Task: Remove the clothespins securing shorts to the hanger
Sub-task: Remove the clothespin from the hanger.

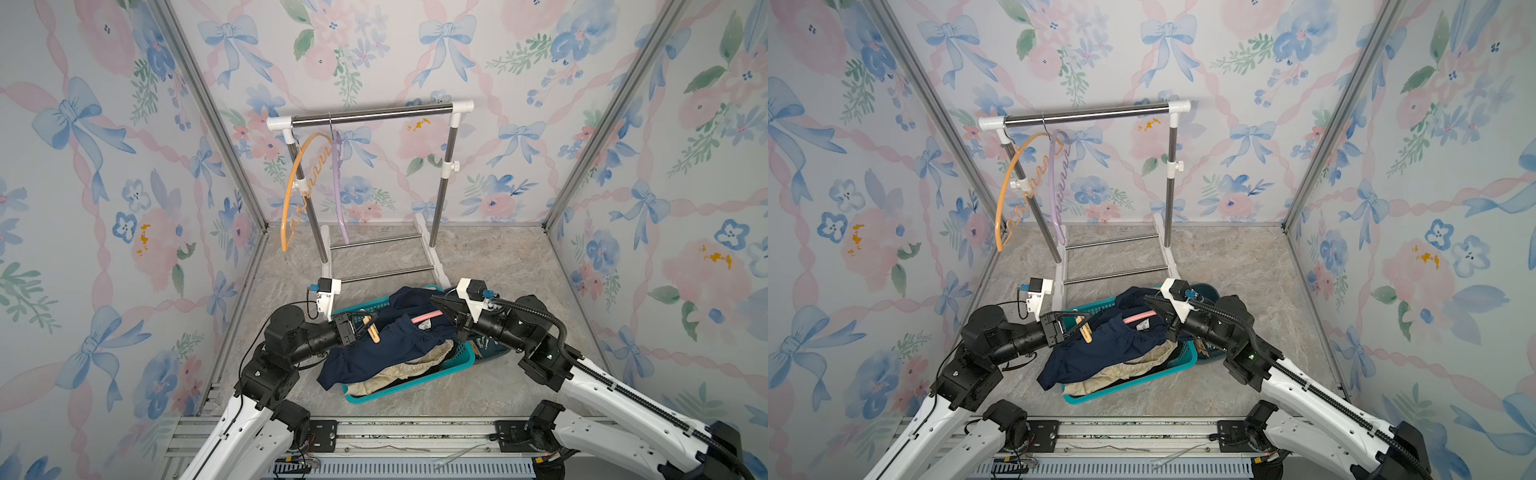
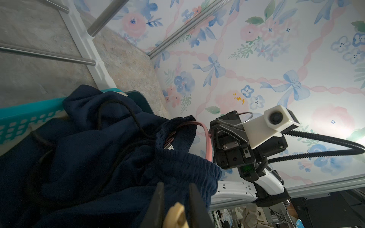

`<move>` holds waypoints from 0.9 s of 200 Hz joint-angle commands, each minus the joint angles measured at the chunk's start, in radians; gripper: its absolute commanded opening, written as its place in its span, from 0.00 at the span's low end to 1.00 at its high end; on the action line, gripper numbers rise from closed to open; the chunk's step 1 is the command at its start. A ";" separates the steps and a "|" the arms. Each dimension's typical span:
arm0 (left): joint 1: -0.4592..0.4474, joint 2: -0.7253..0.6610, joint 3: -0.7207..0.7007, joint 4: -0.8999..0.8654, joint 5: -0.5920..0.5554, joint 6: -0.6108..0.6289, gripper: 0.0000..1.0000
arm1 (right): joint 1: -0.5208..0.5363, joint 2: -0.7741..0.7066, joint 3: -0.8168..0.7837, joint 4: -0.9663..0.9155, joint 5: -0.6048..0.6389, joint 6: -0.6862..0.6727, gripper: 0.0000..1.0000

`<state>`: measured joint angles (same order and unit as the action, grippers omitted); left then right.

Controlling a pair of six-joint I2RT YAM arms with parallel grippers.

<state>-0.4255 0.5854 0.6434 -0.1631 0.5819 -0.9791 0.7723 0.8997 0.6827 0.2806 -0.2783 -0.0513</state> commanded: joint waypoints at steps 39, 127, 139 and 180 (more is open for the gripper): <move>0.018 -0.012 0.084 -0.106 -0.143 0.054 0.00 | 0.003 0.088 0.121 -0.062 -0.026 0.001 0.00; 0.028 0.019 0.158 -0.137 -0.198 0.072 0.00 | -0.012 0.194 0.234 -0.196 -0.125 -0.061 0.00; 0.030 0.017 0.157 -0.144 -0.212 0.072 0.00 | -0.023 0.190 0.232 -0.193 -0.123 -0.057 0.00; 0.031 0.000 0.168 -0.162 -0.289 0.131 0.00 | -0.014 0.196 0.268 -0.233 -0.005 -0.015 0.00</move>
<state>-0.4038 0.6018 0.7845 -0.3096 0.3588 -0.9180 0.7525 1.0981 0.8848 0.0689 -0.3576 -0.0834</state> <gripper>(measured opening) 0.132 0.061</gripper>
